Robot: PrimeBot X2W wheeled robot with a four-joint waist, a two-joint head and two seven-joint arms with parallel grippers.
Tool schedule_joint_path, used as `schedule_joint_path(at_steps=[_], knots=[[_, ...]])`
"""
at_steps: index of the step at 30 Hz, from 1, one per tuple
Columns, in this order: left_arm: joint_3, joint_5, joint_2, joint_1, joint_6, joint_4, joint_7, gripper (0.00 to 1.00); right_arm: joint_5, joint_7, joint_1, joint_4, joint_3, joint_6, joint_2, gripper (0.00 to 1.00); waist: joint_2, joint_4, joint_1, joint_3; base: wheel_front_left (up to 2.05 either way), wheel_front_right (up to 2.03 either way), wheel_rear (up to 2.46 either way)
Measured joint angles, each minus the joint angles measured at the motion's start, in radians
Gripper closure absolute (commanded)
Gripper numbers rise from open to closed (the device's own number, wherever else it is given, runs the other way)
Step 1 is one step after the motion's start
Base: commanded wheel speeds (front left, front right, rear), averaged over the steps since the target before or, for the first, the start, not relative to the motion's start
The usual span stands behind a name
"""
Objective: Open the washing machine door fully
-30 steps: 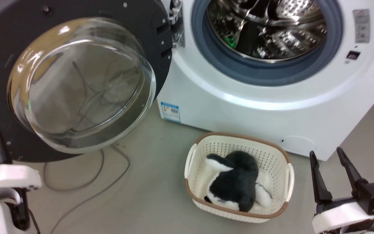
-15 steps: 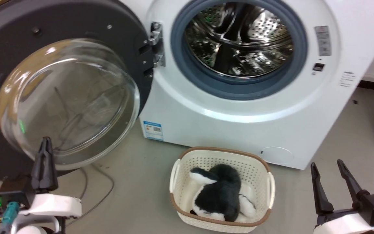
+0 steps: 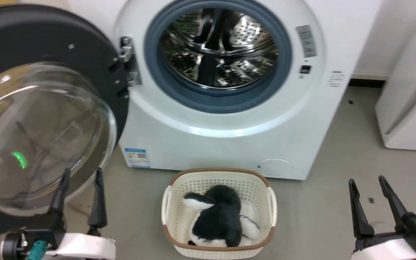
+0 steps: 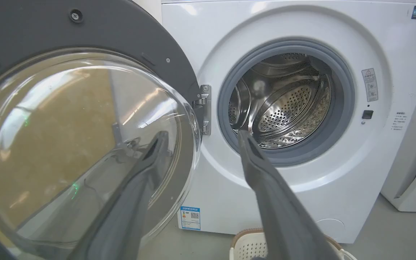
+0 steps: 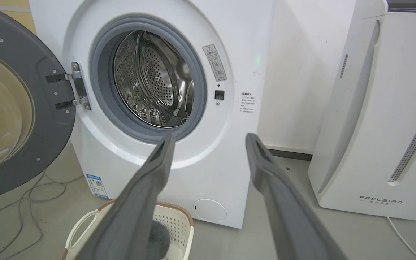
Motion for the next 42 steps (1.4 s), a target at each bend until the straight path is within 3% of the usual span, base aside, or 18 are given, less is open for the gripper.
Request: schedule_joint_path(at_steps=[16, 17, 42], knots=[[-0.041, -0.028, -0.016, 0.036, -0.002, 0.01, 0.0, 0.0, 0.011, 0.0, 0.028, -0.02, -0.009, 0.0, 0.0, 0.0, -0.0001, -0.12, 0.0001, -0.014, 0.0, 0.0, 0.0], [-0.042, -0.027, -0.016, 0.036, -0.001, 0.01, 0.0, 1.0, 0.011, 0.0, 0.032, -0.019, -0.009, 0.0, 0.0, 1.0, 0.0, -0.122, 0.0, -0.015, 0.0, 0.0, 0.0], [-0.058, -0.02, -0.018, 0.035, 0.013, 0.007, 0.041, 1.0, 0.007, 0.037, 0.03, -0.022, 0.008, 0.0, 0.0, 1.0, 0.0, -0.118, 0.0001, -0.011, 0.0, 0.0, 0.0]])
